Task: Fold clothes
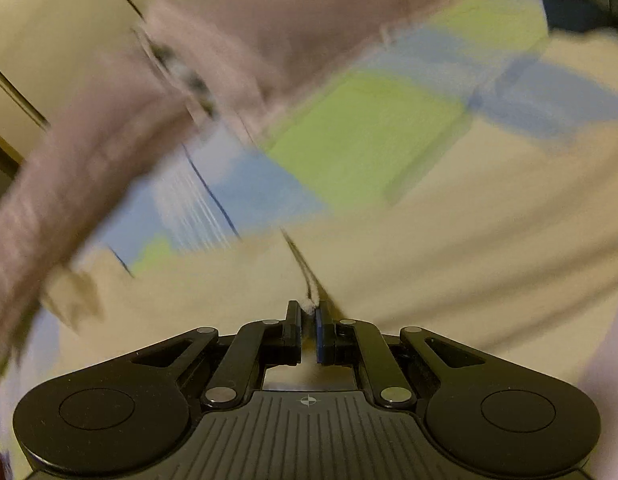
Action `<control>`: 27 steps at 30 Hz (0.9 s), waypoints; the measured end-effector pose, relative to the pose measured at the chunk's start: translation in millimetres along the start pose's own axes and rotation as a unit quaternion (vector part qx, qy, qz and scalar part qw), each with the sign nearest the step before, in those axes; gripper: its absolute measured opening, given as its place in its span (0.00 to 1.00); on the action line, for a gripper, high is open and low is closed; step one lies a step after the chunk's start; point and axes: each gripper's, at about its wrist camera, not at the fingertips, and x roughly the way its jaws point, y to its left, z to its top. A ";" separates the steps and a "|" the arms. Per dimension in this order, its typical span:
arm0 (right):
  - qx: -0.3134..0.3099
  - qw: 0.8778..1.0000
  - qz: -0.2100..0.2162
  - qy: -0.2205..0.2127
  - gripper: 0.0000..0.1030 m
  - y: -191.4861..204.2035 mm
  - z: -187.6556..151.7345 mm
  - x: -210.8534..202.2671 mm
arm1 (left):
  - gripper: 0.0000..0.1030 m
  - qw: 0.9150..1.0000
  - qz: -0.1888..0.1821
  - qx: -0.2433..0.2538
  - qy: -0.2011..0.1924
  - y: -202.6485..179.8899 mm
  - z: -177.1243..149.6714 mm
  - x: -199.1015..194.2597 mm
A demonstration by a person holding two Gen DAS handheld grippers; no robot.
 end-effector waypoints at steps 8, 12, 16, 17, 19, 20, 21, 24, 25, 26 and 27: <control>-0.037 0.999 -0.015 -0.018 0.05 14.6 1.2 -6.2 | 0.19 1.000 0.018 -0.015 0.000 5.2 -2.7 -8.9; -0.041 0.997 -0.068 0.005 0.36 16.3 2.6 -7.7 | 0.17 0.999 0.008 -0.034 -0.029 8.5 12.9 -22.4; -0.046 0.994 -0.082 -0.058 0.42 20.4 6.1 -29.9 | 0.17 0.998 -0.019 -0.042 -0.050 5.8 28.7 -24.8; -0.043 0.996 -0.048 -0.057 0.42 19.7 7.1 -30.2 | 0.17 0.998 -0.035 -0.039 -0.046 1.6 31.1 -16.2; -0.030 0.999 0.013 -0.028 0.42 16.5 7.5 -21.7 | 0.18 0.998 -0.057 -0.030 -0.009 -6.6 31.8 12.0; -0.029 0.999 0.013 -0.005 0.42 13.0 6.0 -12.6 | 0.18 0.998 -0.055 -0.033 0.004 -7.5 30.6 20.8; -0.027 0.999 0.012 0.017 0.42 9.1 4.5 -3.6 | 0.18 0.998 -0.052 -0.037 0.016 -8.2 29.2 29.2; 0.014 0.999 0.018 0.023 0.36 -13.3 7.1 -7.3 | 0.17 0.997 -0.048 -0.056 0.036 -6.7 33.3 33.1; 0.036 0.999 0.022 0.018 0.36 -23.2 10.3 -17.7 | 0.17 0.996 -0.049 -0.064 0.032 -5.4 34.7 27.3; 0.061 0.998 0.026 0.003 0.36 -38.1 11.9 -31.8 | 0.17 0.996 -0.049 -0.072 0.028 -4.2 36.0 21.2; 0.088 0.996 0.027 -0.012 0.36 -54.1 13.3 -45.7 | 0.17 0.995 -0.053 -0.080 0.029 -4.5 36.4 16.3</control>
